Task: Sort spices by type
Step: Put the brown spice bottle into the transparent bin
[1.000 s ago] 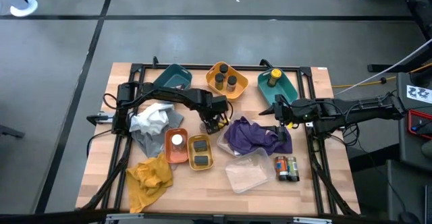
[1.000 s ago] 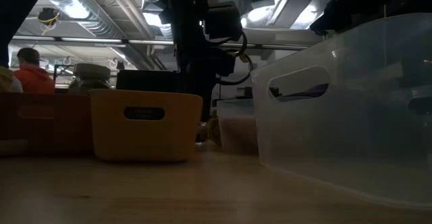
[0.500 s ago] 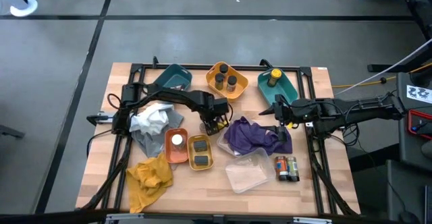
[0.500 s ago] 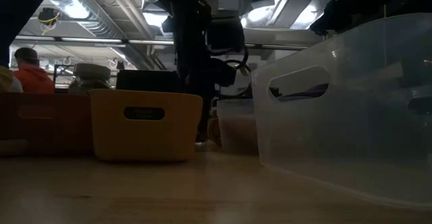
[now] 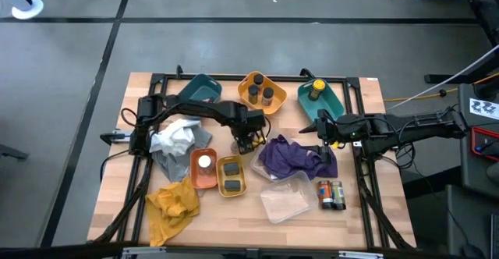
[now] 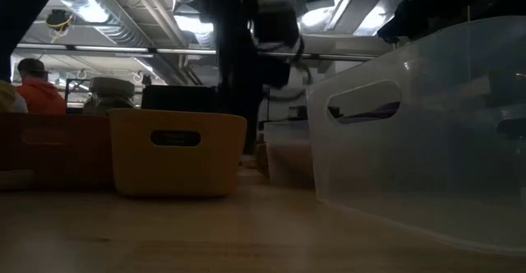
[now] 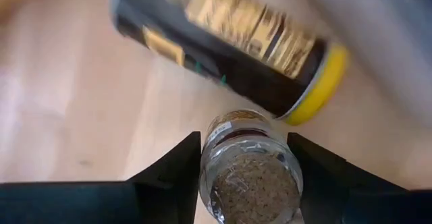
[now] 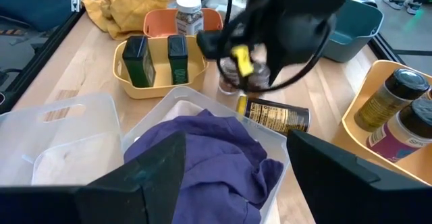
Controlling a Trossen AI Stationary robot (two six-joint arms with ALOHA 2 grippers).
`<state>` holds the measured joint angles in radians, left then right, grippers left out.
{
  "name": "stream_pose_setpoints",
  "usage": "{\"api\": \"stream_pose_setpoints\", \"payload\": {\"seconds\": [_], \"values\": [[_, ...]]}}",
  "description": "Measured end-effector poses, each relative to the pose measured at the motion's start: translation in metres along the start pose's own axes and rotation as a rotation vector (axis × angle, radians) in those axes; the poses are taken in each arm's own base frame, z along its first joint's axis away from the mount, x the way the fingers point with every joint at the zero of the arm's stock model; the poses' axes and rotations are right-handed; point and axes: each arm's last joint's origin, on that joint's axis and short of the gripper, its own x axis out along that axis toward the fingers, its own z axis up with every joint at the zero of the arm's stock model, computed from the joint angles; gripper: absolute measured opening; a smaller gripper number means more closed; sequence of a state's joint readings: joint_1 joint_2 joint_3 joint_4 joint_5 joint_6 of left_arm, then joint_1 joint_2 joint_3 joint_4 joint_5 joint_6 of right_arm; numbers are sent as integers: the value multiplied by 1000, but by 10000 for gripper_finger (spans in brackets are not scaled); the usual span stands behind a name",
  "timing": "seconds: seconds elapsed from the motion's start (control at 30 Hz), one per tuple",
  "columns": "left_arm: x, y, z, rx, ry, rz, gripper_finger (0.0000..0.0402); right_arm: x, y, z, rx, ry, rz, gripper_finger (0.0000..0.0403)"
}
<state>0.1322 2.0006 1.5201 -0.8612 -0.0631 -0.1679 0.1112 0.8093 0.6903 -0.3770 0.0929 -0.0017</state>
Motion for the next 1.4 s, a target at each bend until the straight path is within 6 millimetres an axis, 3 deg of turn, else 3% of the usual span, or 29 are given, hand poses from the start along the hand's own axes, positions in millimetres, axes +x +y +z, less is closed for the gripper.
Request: {"api": "stream_pose_setpoints", "payload": {"seconds": [0.27,0.37,0.57,0.8,0.93,1.17,1.4], "values": [[-66,-11,28,48,-151,-40,168,0,0,0,0,0,0,257],[-87,-30,38,61,-258,-108,168,0,0,0,0,0,-5,257],[-100,-89,42,148,-455,-275,168,0,-1,0,0,0,-29,257],[-81,-164,20,231,-439,-371,168,0,-1,0,52,2,-29,257],[-62,-191,12,285,-418,-389,168,0,-1,-1,58,9,-29,257],[-20,-194,18,332,-344,-408,168,0,-1,-1,59,14,-29,257],[-9,-180,21,315,-255,-459,168,0,-1,-4,57,36,-30,257]]}}
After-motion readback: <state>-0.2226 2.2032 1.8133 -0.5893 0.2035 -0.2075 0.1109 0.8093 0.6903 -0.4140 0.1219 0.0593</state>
